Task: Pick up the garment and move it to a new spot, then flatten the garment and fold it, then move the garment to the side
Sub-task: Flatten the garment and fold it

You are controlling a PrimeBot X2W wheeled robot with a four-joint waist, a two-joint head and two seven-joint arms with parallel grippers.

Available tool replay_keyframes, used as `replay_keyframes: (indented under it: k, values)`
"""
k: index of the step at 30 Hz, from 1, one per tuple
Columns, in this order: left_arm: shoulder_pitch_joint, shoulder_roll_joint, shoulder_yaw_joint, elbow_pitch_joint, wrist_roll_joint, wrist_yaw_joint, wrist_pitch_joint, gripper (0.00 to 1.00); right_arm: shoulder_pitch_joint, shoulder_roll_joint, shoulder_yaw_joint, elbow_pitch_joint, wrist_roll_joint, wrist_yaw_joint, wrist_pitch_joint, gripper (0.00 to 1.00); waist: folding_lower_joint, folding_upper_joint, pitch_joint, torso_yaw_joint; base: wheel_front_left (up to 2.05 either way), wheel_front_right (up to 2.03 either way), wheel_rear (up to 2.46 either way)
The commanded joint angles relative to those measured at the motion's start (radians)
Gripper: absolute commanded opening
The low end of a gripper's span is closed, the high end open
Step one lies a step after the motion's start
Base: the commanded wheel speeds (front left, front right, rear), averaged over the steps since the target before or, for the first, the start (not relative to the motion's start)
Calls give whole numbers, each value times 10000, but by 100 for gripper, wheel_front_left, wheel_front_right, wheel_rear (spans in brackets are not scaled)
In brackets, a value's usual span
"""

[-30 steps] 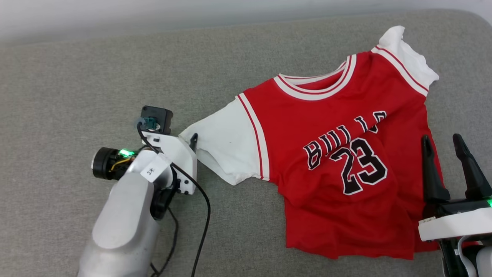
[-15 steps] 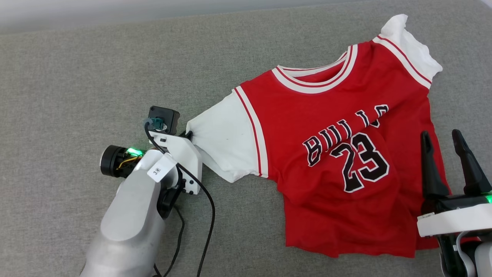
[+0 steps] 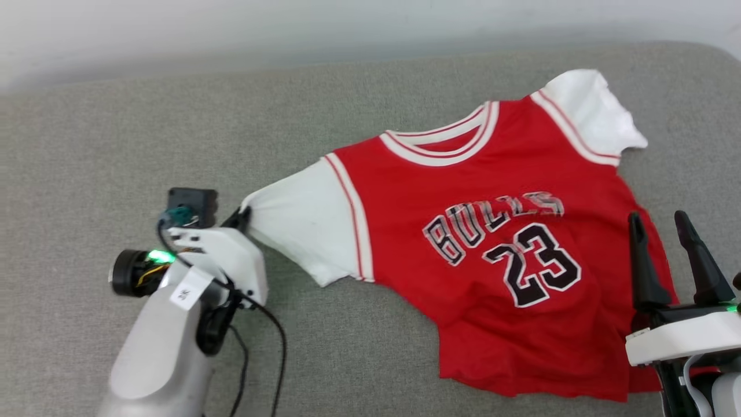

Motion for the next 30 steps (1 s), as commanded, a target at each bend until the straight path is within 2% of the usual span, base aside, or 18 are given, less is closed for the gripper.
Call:
replay_keyframes:
  k: [1,9,14,19,20,21,25,30]
  values:
    - [331,230,181,-221,-69,120,-38,0,131,61,-11,38,-63,-8,51,100,0,0,-275,93,0,0,0]
    - [1608,1087,1185,-1545,-614,495,78,0,391,206,-203,114,-115,-8,239,100,0,0,-676,267,0,0,0]
    - [2407,1310,1061,-1915,-581,538,665,0,459,263,-298,164,-170,-8,393,100,0,0,-716,391,0,0,0]
    - [2885,1170,819,-2081,-580,539,758,0,487,272,-313,212,-168,-8,519,100,0,0,-739,508,0,0,0]
    - [2931,1162,784,-2086,-557,554,699,36,507,272,-336,222,-164,-8,540,100,0,0,-758,548,0,0,0]
    - [2952,1142,756,-2094,-523,565,662,100,527,272,-356,232,-166,-8,557,100,0,0,-784,588,0,0,0]
    - [2922,1026,735,-2274,-442,628,-17,100,524,235,-362,249,-211,-8,658,100,0,0,-929,749,0,0,0]
    - [3085,879,638,-2753,-159,580,-1748,100,600,191,-313,194,-175,-8,781,100,0,0,-1185,969,0,0,0]
